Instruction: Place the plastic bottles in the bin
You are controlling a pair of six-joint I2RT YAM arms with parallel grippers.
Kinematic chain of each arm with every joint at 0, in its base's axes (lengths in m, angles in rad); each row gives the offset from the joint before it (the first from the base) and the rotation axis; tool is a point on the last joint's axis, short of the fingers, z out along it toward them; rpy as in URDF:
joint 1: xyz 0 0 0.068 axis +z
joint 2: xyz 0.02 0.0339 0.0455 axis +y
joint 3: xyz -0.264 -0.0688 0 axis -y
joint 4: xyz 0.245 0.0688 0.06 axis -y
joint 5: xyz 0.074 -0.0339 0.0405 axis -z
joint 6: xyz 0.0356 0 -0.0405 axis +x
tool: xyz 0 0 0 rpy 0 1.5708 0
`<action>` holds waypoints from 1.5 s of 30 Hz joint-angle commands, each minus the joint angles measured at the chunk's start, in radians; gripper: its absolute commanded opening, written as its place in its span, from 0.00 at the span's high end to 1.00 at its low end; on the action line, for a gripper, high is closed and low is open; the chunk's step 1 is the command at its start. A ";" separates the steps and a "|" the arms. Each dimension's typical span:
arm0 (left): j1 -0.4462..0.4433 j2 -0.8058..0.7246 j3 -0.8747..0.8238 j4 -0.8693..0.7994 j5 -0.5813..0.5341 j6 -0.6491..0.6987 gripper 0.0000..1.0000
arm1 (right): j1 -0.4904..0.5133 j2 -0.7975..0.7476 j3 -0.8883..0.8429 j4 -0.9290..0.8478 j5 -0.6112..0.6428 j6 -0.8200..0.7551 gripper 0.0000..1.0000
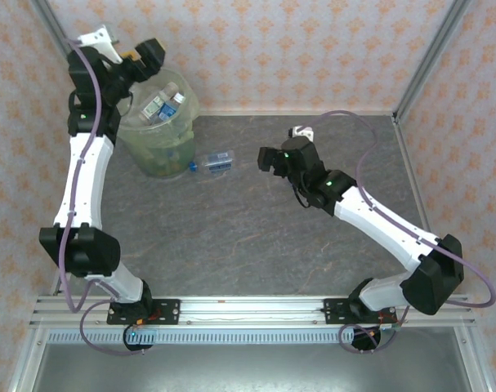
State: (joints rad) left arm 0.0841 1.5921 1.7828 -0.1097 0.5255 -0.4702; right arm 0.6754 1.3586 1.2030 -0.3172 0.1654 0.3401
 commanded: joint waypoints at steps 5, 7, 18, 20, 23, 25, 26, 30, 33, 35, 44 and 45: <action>-0.122 -0.175 -0.256 -0.029 -0.085 -0.011 0.01 | -0.151 0.006 -0.099 0.006 -0.053 -0.017 0.00; -0.159 -0.226 -0.324 -0.032 -0.097 -0.024 0.01 | -0.209 0.012 -0.138 0.017 -0.099 -0.024 0.00; -0.220 -0.456 -0.522 -0.102 -0.193 -0.089 0.01 | -0.463 0.044 -0.325 0.098 -0.330 -0.025 0.00; -0.224 -0.475 -0.546 -0.115 -0.189 -0.093 0.01 | -0.480 0.062 -0.345 0.110 -0.357 -0.029 0.00; -0.231 -0.495 -0.582 -0.121 -0.187 -0.101 0.01 | -0.479 0.083 -0.365 0.140 -0.392 -0.043 0.00; -0.236 -0.505 -0.602 -0.117 -0.182 -0.110 0.01 | -0.479 0.099 -0.370 0.153 -0.415 -0.049 0.00; -0.239 -0.508 -0.606 -0.116 -0.178 -0.110 0.01 | -0.479 0.107 -0.370 0.157 -0.423 -0.054 0.00; -0.242 -0.513 -0.608 -0.114 -0.179 -0.111 0.01 | -0.479 0.148 -0.375 0.181 -0.503 -0.087 0.00; -0.244 -0.512 -0.609 -0.108 -0.177 -0.135 0.01 | -0.471 0.160 -0.387 0.213 -0.554 -0.095 0.00; -0.245 -0.514 -0.615 -0.101 -0.173 -0.146 0.01 | -0.457 0.164 -0.392 0.229 -0.544 -0.109 0.00; -0.253 -0.511 -0.611 -0.106 -0.174 -0.147 0.01 | -0.372 0.195 -0.375 0.227 -0.515 -0.147 0.05; -0.253 -0.511 -0.609 -0.108 -0.173 -0.146 0.01 | -0.362 0.198 -0.375 0.231 -0.509 -0.151 0.06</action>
State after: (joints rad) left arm -0.1638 1.0969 1.1744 -0.2279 0.3546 -0.6056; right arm 0.2859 1.5421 0.8223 -0.1104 -0.3634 0.2211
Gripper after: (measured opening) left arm 0.990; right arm 0.949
